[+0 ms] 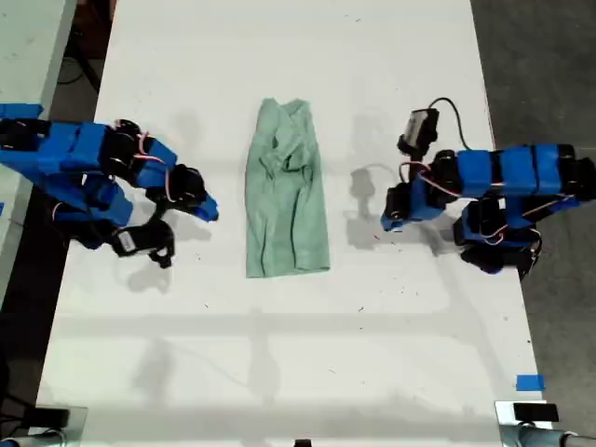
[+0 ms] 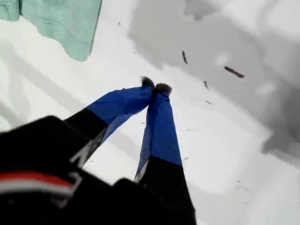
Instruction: Fold t shirt
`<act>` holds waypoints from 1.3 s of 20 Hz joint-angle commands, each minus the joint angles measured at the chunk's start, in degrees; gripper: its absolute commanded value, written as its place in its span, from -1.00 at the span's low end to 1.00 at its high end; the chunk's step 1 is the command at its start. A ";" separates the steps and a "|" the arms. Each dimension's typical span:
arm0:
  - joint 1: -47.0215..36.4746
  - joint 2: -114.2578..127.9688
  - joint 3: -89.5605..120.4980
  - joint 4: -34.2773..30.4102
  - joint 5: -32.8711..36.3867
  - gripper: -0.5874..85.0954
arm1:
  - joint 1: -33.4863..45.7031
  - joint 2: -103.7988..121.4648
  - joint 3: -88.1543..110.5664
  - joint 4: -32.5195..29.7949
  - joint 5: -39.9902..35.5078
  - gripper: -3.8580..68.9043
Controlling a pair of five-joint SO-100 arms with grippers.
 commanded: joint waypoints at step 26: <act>4.22 -54.14 -41.13 9.23 -8.79 -0.96 | -8.35 -53.44 -48.52 2.99 6.33 -0.84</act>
